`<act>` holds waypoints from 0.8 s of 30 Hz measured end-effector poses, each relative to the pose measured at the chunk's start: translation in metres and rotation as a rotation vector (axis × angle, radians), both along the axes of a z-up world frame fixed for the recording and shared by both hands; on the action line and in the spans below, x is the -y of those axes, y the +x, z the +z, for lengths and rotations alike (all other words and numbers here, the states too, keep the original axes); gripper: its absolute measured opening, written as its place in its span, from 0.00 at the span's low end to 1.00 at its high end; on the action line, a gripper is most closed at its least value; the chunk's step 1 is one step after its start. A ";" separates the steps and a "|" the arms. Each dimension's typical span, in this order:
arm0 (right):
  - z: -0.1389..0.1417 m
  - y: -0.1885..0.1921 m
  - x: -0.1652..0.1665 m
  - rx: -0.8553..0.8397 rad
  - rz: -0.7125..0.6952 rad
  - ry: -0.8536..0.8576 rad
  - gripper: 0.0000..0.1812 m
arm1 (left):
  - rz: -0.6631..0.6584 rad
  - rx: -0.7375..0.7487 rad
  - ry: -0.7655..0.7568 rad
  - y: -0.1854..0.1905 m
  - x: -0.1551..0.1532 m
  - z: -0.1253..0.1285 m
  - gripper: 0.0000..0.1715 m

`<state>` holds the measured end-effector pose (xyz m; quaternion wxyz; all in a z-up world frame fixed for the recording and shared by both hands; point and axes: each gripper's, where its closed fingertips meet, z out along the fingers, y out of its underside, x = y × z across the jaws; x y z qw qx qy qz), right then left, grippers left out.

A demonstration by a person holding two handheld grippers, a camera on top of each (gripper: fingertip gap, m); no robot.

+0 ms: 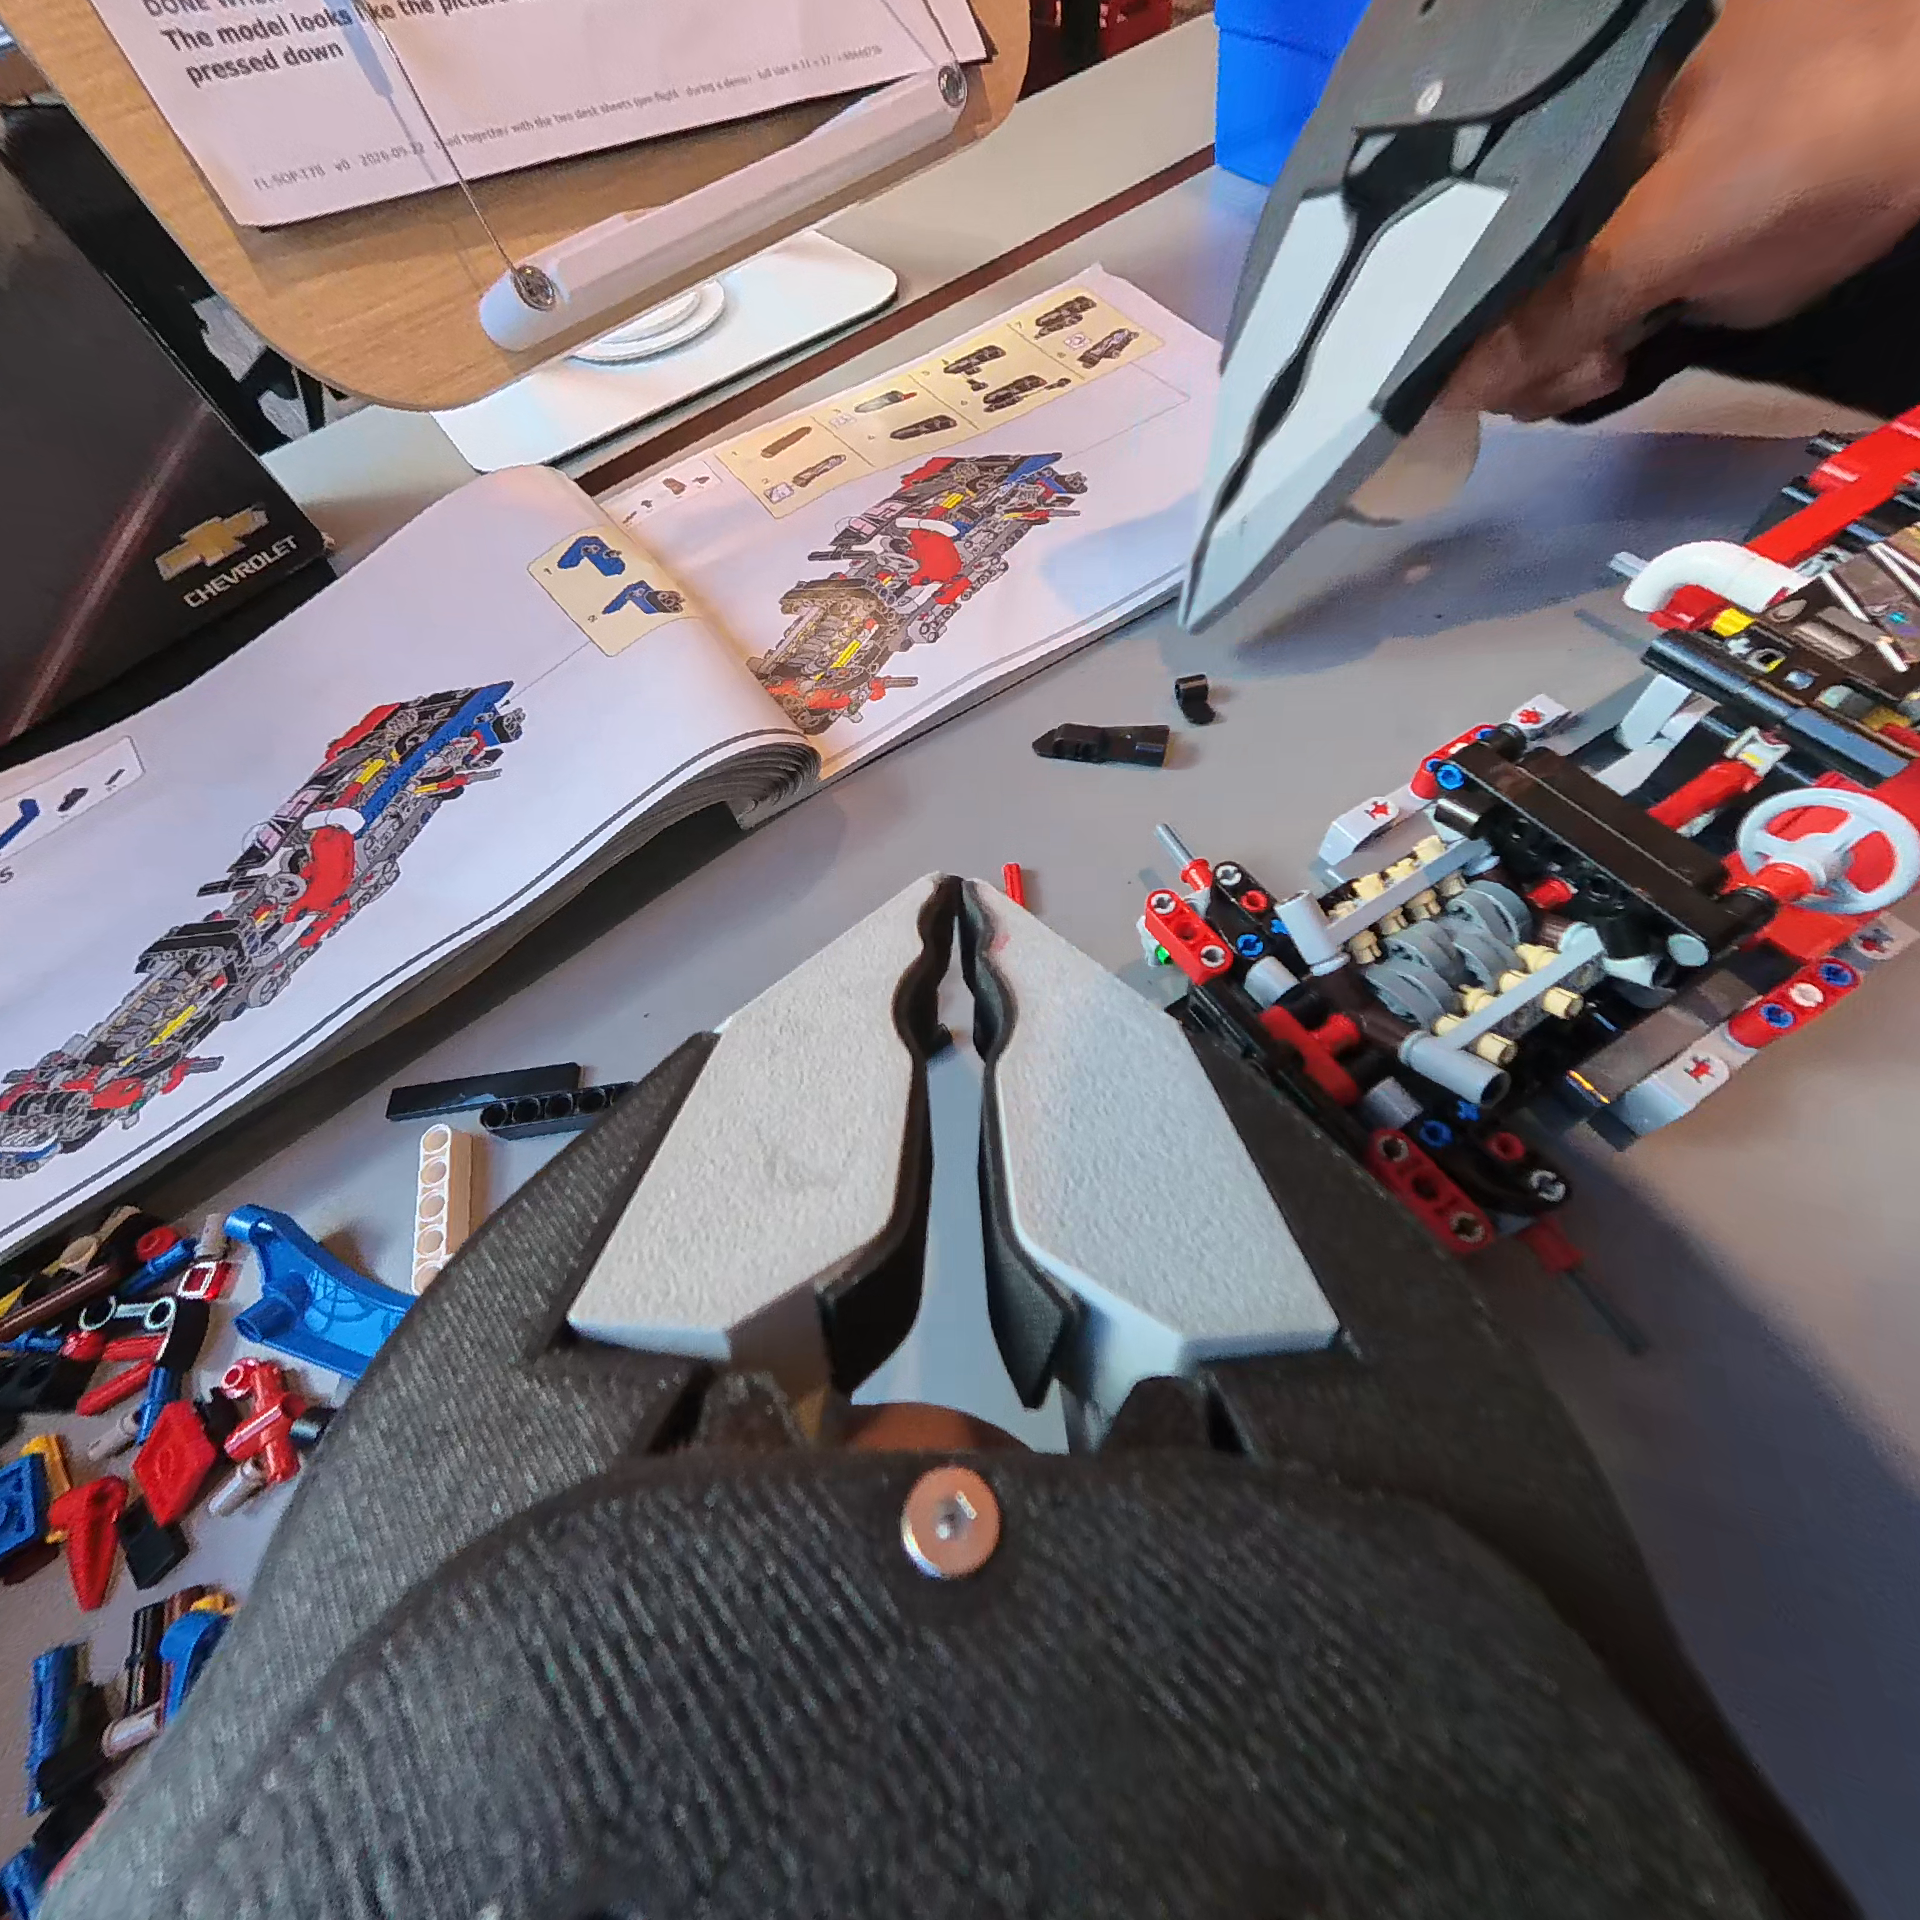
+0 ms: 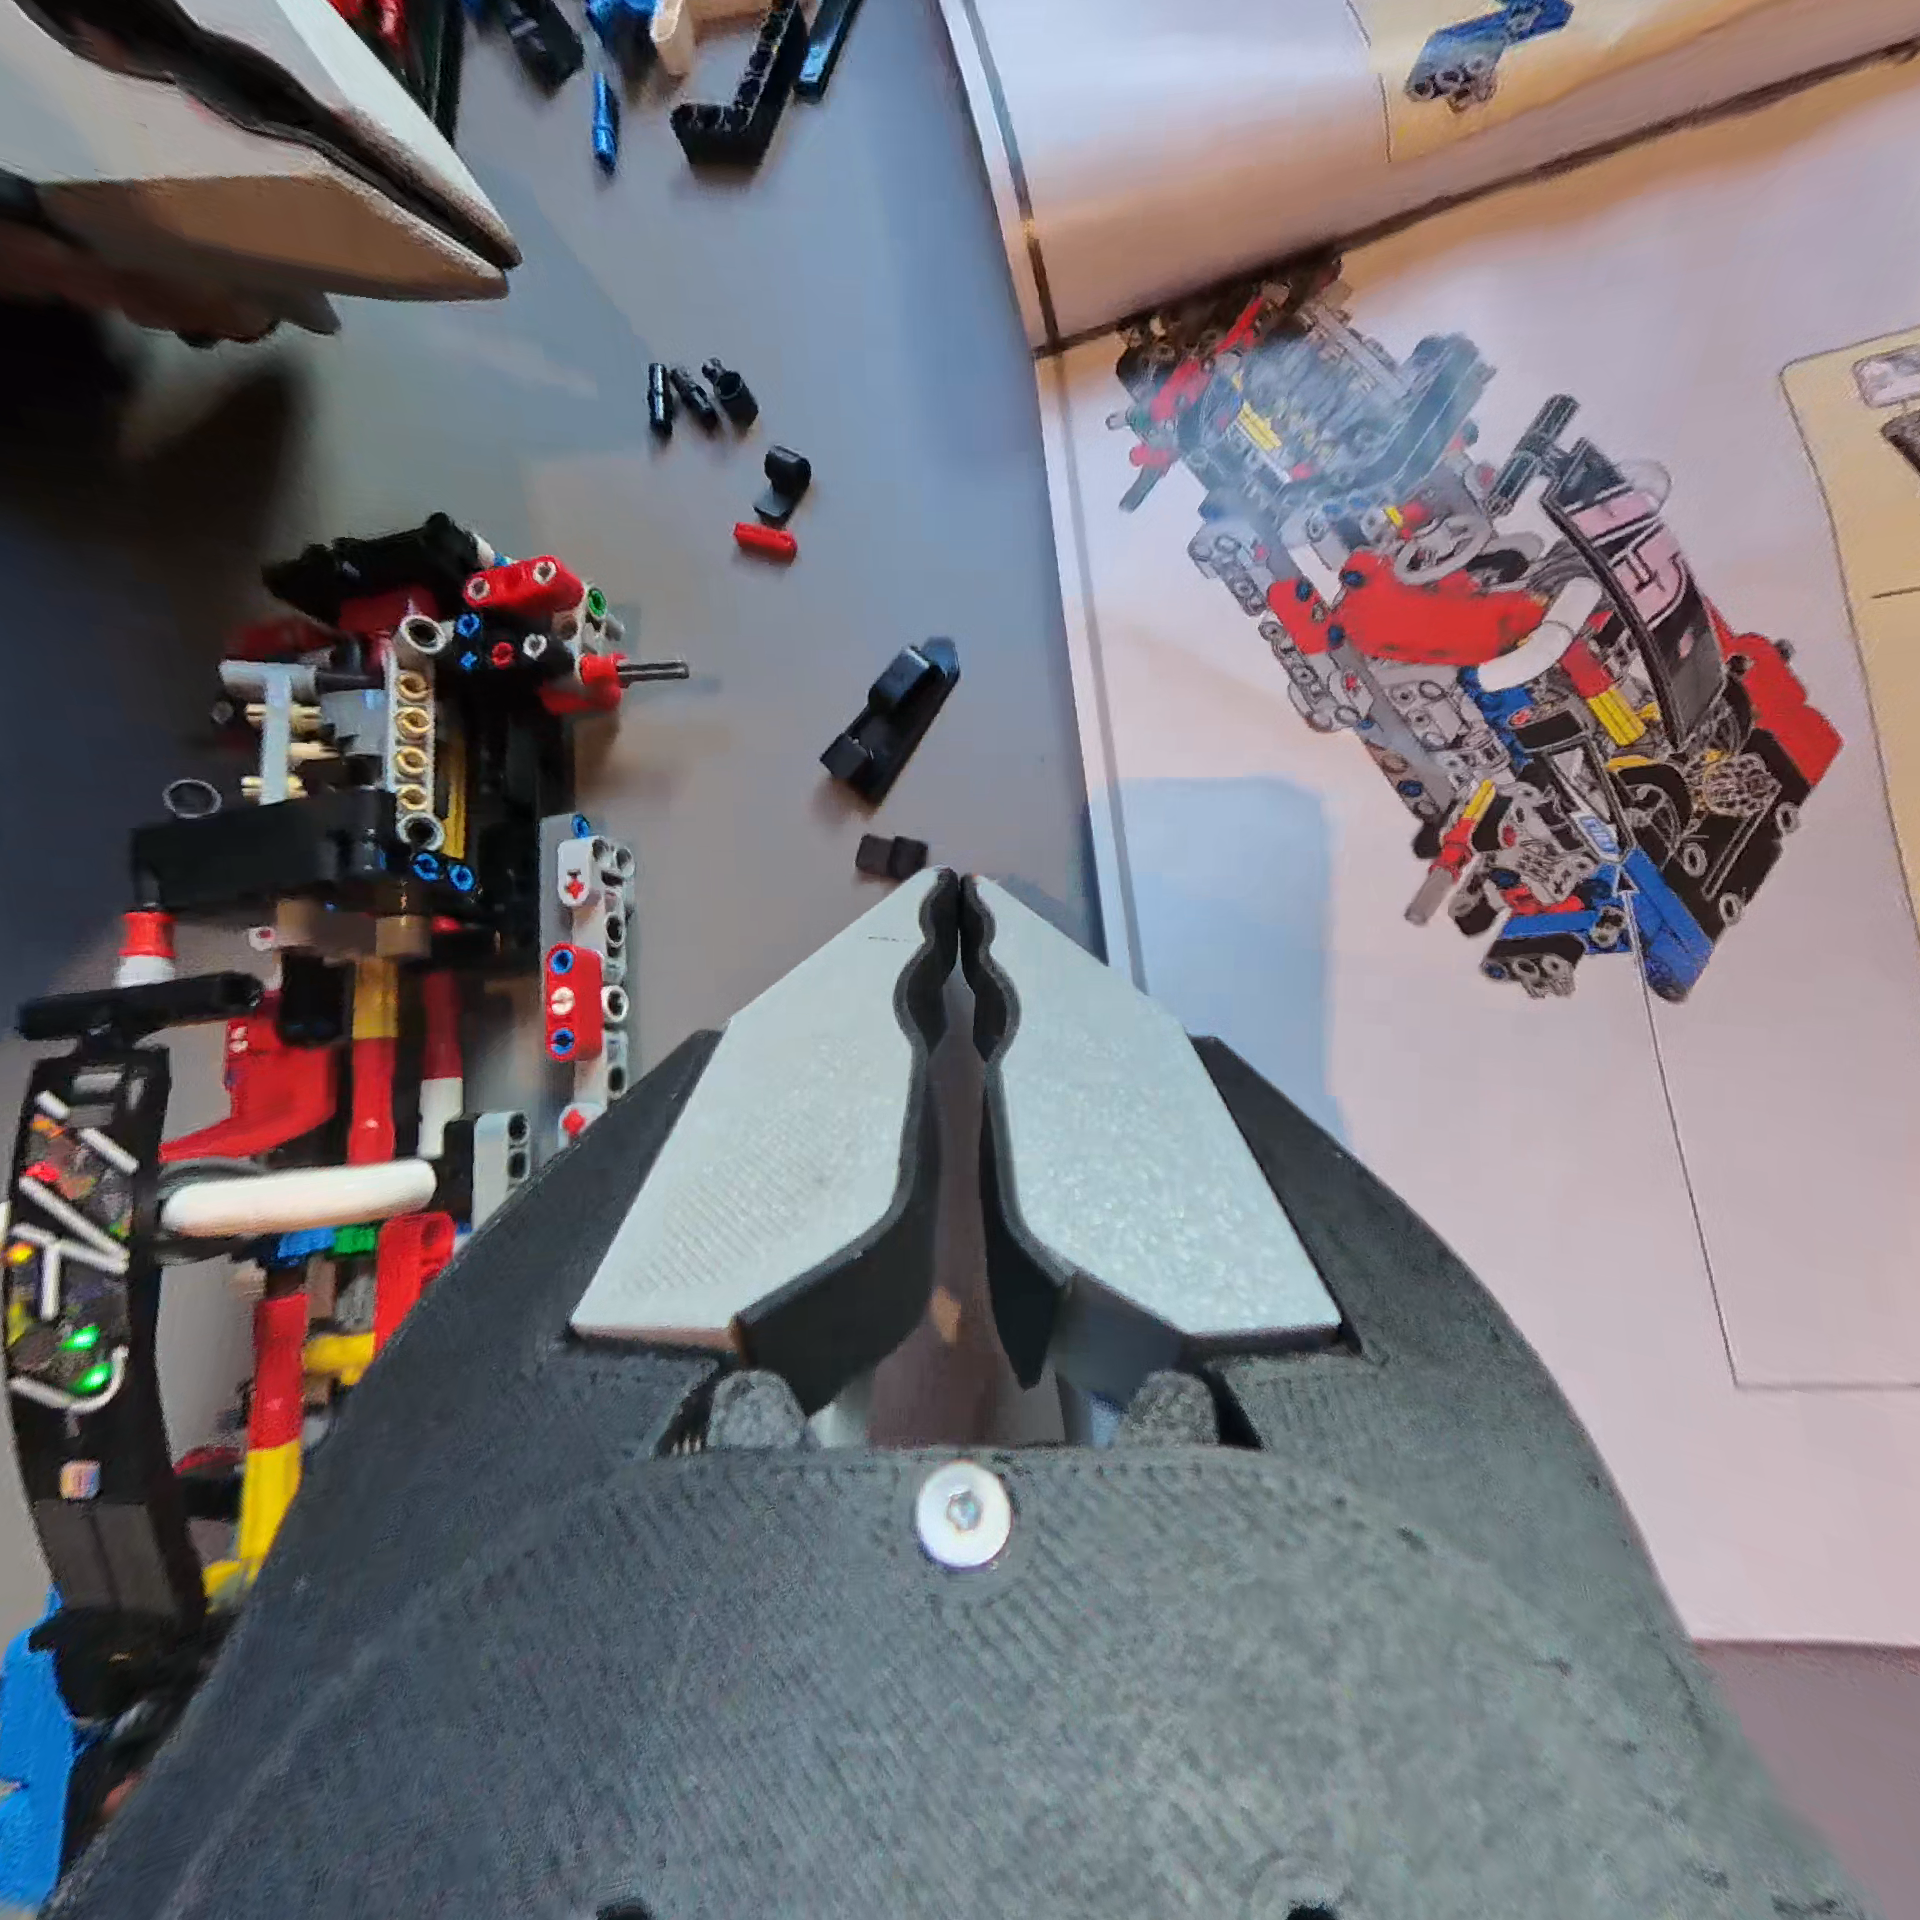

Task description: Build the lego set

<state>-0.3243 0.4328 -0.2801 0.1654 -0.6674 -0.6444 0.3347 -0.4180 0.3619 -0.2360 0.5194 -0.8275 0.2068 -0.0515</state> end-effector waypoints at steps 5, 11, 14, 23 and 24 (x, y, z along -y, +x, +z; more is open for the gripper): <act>-0.004 -0.028 0.037 -0.017 0.102 -0.113 0.00 | 0.015 0.018 -0.023 -0.005 -0.002 -0.005 0.00; 0.030 -0.020 0.037 -0.093 0.129 -0.102 0.00 | 0.021 0.048 -0.017 -0.007 -0.002 0.000 0.00; 0.025 -0.011 0.056 -0.075 0.237 -0.158 0.00 | 0.014 0.035 -0.025 -0.004 -0.002 -0.004 0.00; -0.005 -0.025 0.076 0.005 0.358 -0.009 0.10 | 0.013 0.030 -0.031 -0.004 -0.003 -0.006 0.00; -0.007 -0.025 0.075 0.008 0.360 0.025 0.06 | 0.012 0.033 -0.034 -0.004 -0.003 -0.006 0.00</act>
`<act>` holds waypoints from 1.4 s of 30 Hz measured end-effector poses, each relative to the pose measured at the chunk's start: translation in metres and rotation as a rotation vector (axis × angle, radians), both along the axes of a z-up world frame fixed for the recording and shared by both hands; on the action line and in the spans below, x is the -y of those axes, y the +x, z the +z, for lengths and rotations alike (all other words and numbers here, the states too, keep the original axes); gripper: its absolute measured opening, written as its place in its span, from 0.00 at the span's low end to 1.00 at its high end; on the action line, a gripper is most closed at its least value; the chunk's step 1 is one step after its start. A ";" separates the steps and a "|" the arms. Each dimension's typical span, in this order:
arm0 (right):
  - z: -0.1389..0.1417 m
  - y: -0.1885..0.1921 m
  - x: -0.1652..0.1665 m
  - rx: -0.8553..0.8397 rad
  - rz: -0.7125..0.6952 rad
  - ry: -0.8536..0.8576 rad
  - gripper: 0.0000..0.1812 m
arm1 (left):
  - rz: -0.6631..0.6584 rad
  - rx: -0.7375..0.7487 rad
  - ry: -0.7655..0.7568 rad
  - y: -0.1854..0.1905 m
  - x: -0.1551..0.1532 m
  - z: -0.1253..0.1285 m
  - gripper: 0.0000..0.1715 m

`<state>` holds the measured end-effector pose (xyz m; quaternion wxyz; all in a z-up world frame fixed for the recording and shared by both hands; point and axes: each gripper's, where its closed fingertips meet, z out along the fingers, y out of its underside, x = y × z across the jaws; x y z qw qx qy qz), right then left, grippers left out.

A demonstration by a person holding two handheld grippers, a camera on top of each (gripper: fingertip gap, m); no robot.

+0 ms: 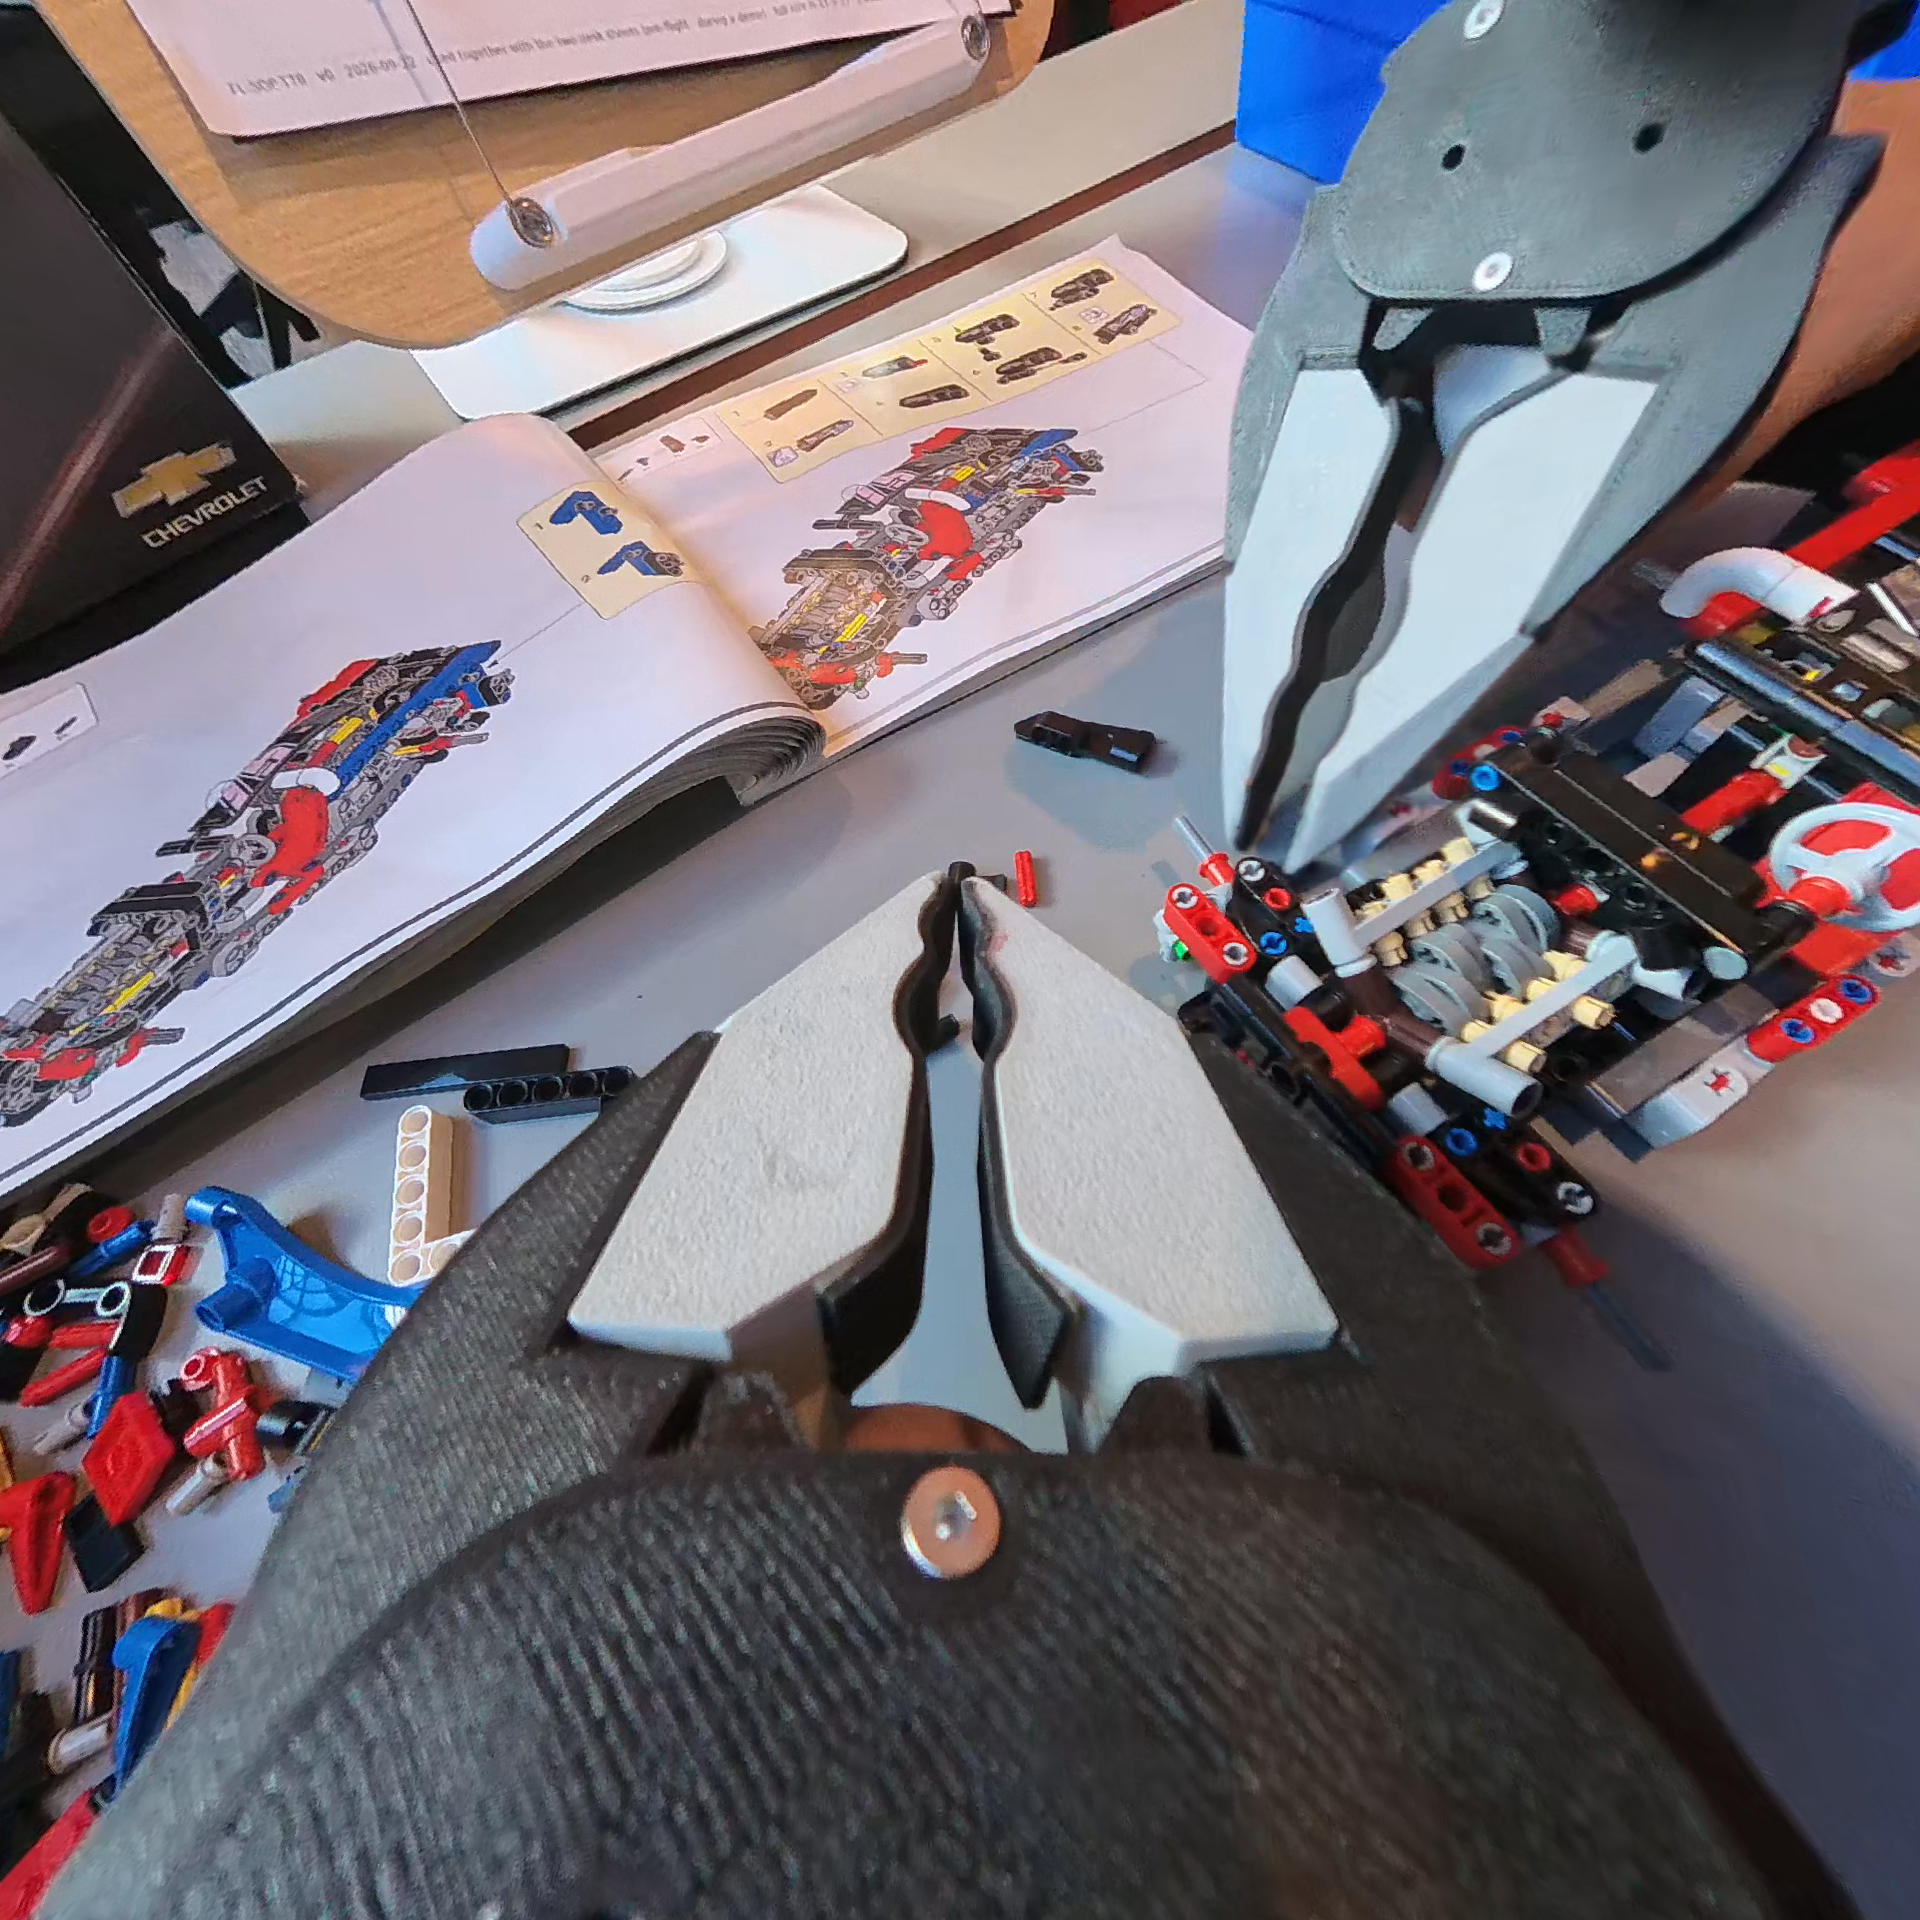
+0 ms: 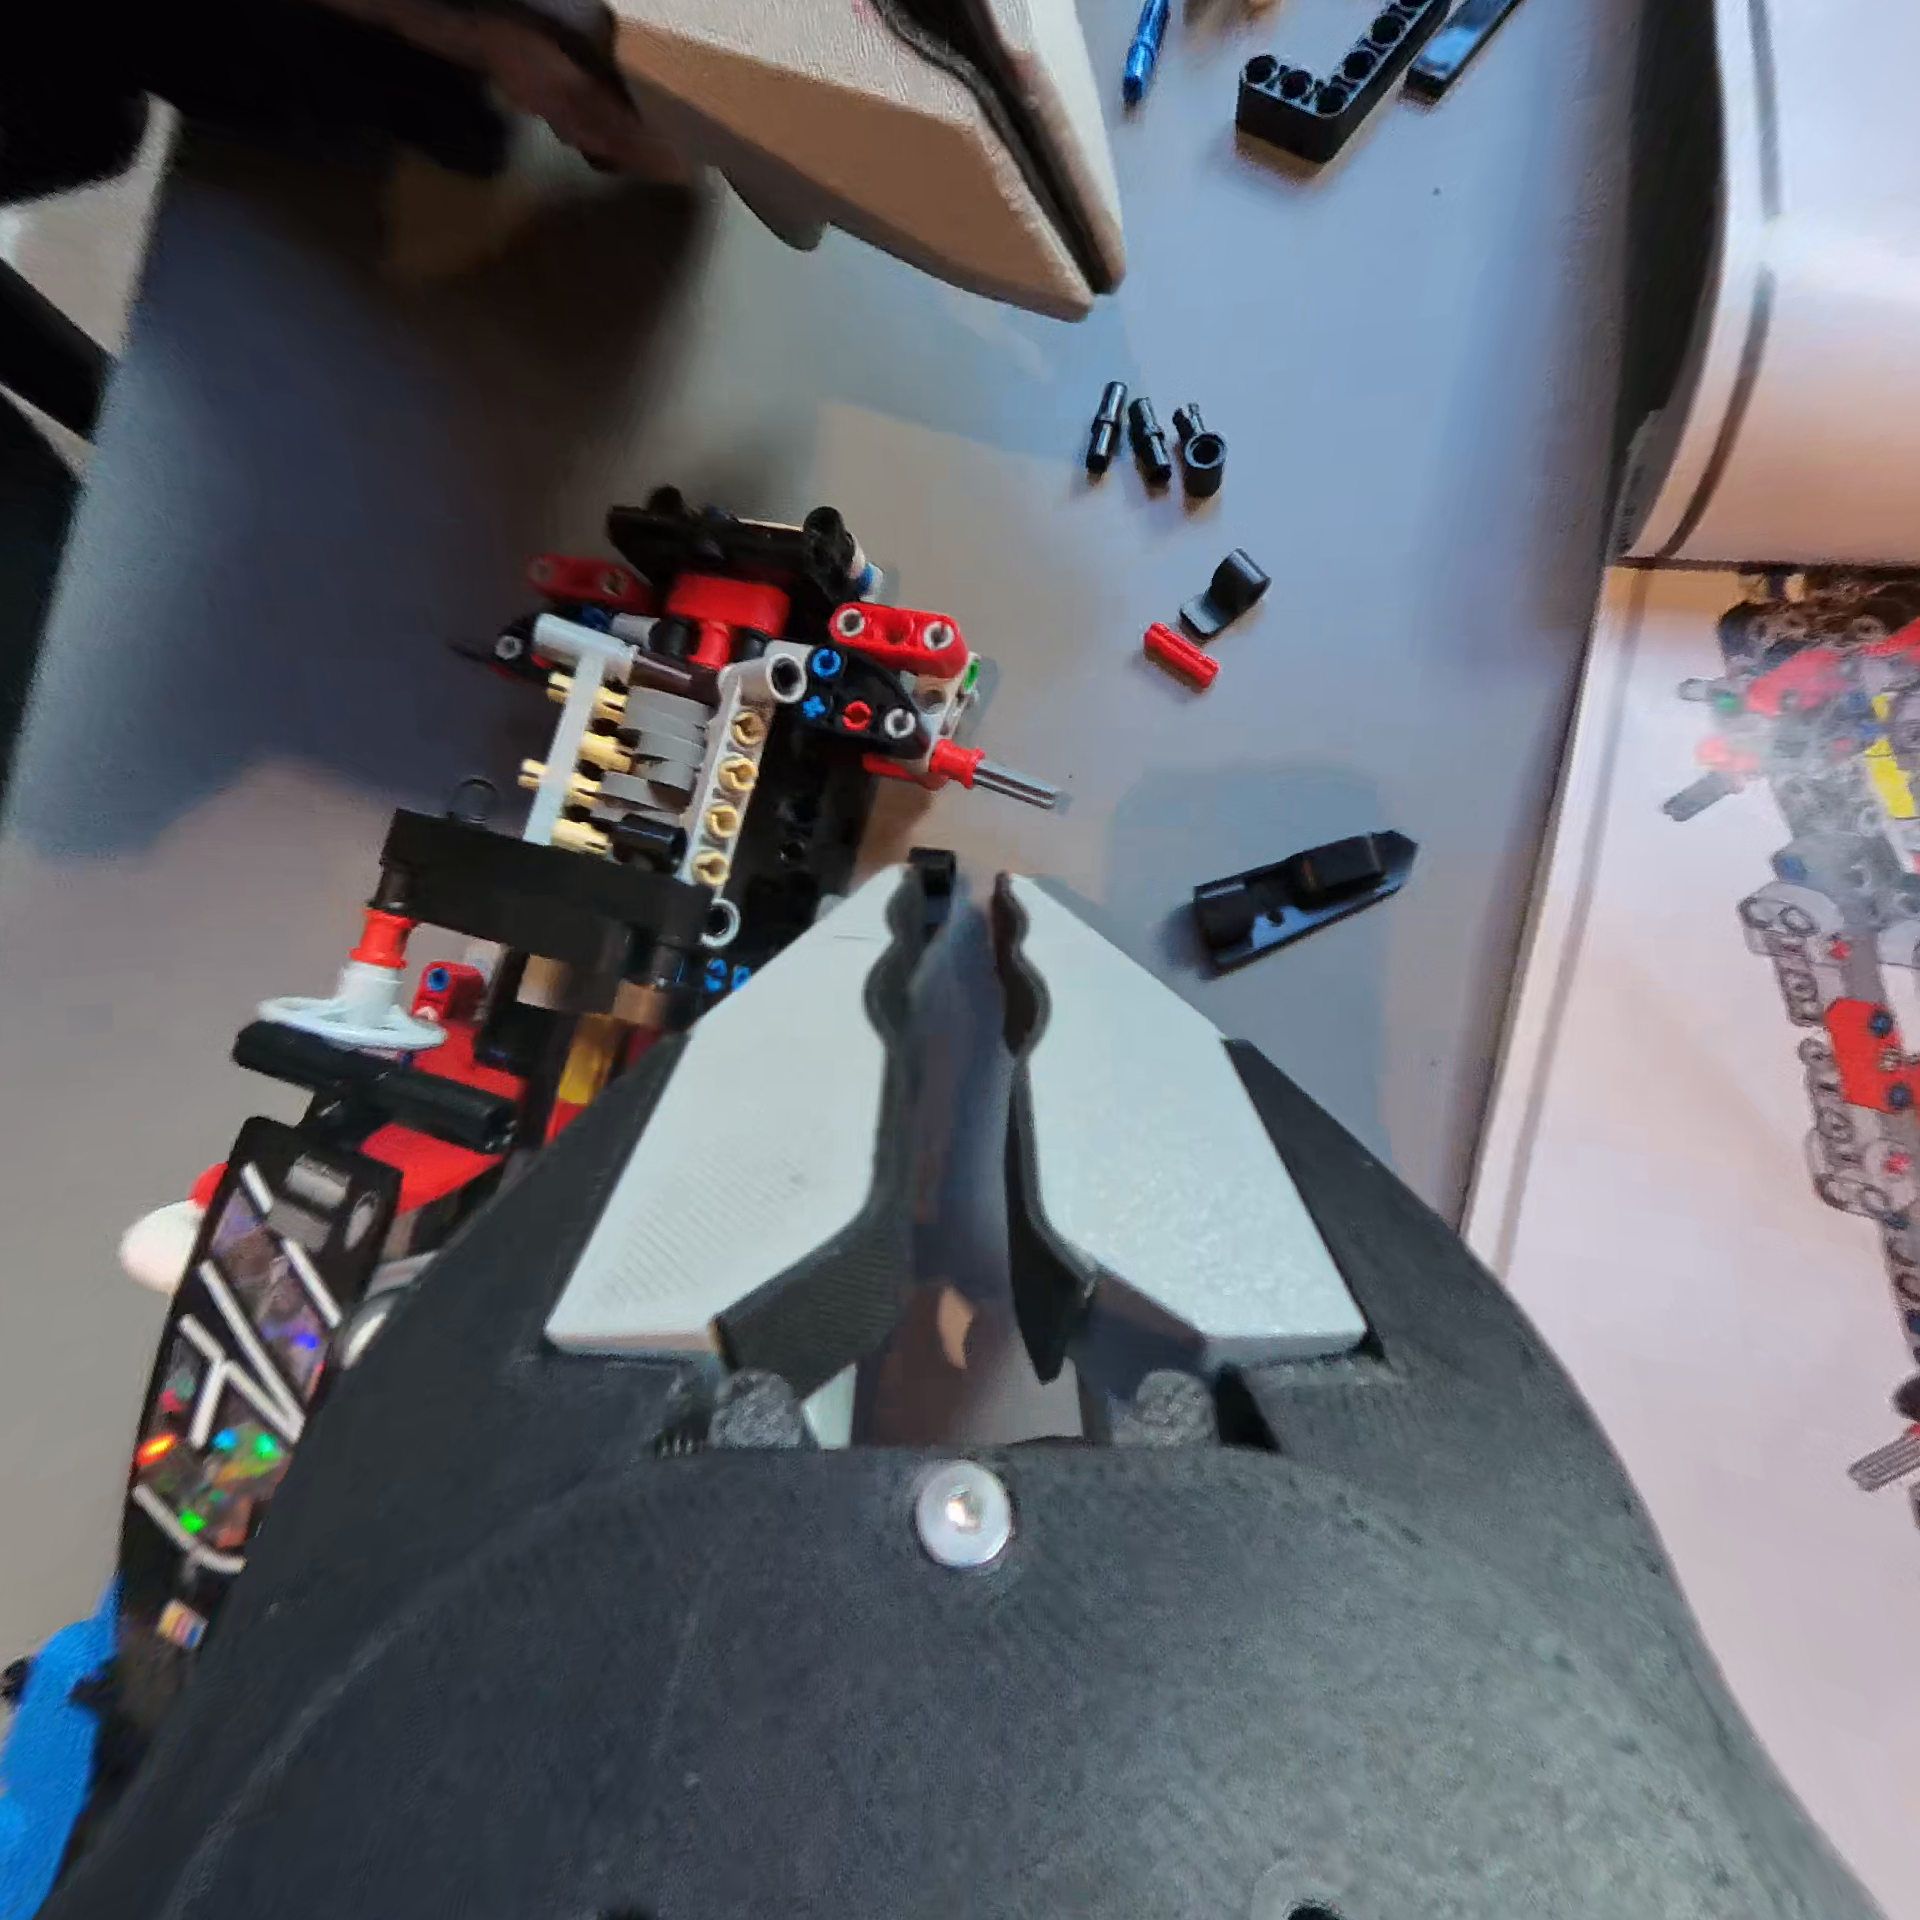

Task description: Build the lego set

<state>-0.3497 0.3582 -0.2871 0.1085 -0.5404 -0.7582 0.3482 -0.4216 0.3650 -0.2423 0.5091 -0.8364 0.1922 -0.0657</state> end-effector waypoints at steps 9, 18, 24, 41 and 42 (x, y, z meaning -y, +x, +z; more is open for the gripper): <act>-0.001 -0.016 -0.031 -0.034 -0.124 0.038 0.00 | -0.003 -0.005 0.000 0.001 0.001 0.000 0.00; 0.008 -0.008 0.002 -0.016 0.032 -0.035 0.10 | -0.009 -0.006 -0.008 0.002 0.001 -0.002 0.00; -0.001 -0.008 0.003 0.005 0.057 0.065 0.03 | -0.011 -0.028 -0.001 0.002 0.001 -0.002 0.00; 0.031 -0.039 -0.048 -0.164 -0.169 0.133 0.09 | 0.000 -0.015 -0.011 0.000 0.000 -0.003 0.00; 0.035 -0.038 -0.050 -0.171 -0.175 0.119 0.09 | -0.001 -0.017 -0.011 0.000 0.000 -0.003 0.00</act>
